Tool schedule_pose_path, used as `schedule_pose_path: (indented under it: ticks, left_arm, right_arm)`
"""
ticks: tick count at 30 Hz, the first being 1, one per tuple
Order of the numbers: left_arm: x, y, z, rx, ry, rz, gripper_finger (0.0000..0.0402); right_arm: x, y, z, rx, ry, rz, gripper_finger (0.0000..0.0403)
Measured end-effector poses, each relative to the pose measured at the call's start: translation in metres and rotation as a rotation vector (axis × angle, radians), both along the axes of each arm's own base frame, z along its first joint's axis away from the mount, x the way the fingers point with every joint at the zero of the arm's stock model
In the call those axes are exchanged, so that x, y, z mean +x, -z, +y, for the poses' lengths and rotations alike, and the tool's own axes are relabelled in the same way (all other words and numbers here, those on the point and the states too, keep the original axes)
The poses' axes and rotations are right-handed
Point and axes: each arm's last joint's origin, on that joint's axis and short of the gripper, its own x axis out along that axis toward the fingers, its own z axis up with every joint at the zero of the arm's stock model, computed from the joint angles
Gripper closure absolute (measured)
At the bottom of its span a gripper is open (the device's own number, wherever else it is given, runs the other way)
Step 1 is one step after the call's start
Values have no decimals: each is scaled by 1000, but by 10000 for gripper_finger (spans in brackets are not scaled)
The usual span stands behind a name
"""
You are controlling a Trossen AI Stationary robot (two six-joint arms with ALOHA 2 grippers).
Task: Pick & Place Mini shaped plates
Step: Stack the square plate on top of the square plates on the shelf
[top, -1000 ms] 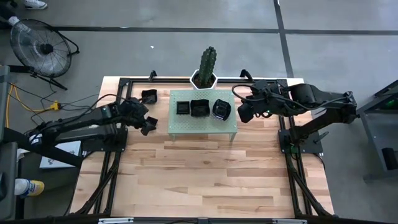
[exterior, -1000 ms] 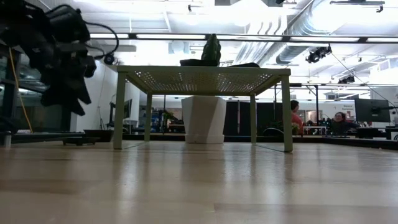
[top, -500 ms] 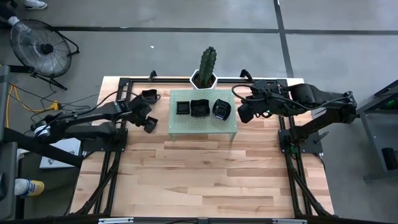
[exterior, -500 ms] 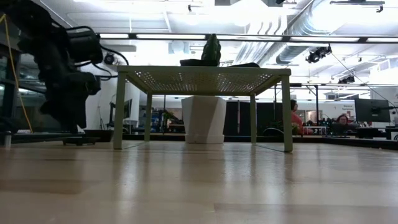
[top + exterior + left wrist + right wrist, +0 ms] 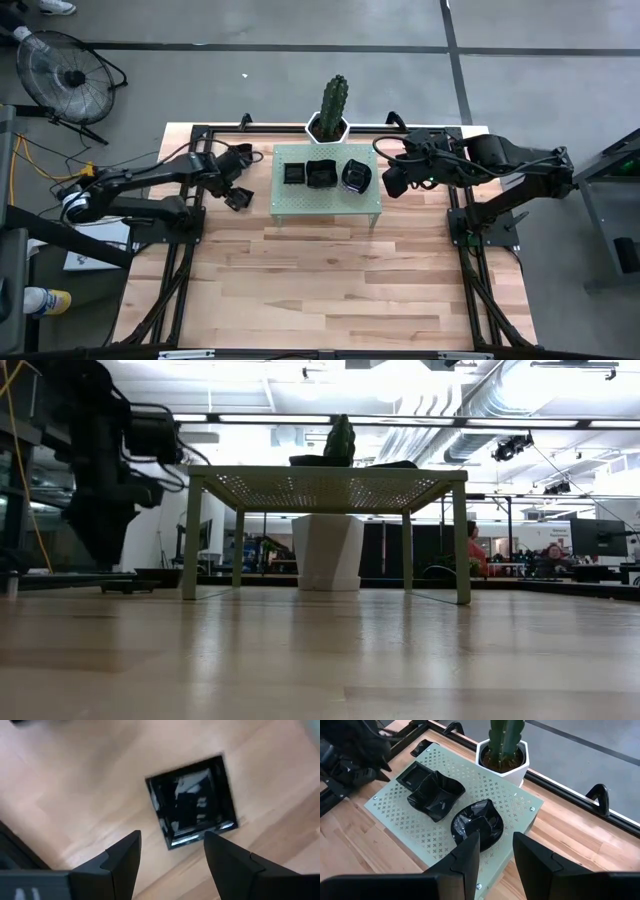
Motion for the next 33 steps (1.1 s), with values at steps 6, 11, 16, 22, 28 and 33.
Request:
schedule_pose_path:
  ticks: [6, 11, 16, 22, 28, 33]
  left_arm:
    - [5, 14, 3, -37, -10, 78, 190]
    - [12, 19, 8, -35, -5, 66, 190]
    - [18, 23, 11, -40, 0, 34, 190]
    - [19, 29, 12, -56, -2, 75, 190]
    - [20, 31, 12, -53, -21, 90, 190]
    - [20, 31, 12, -54, -27, 89, 190]
  right_arm:
    - [0, 0, 0, 2, 2, -2, 289]
    - [0, 0, 0, 11, 4, -5, 289]
    - [0, 0, 0, 20, 0, -6, 289]
    - [0, 0, 0, 25, -3, -5, 289]
    - [0, 0, 1, 25, -3, -5, 289]
    - [0, 0, 1, 25, -3, -5, 289]
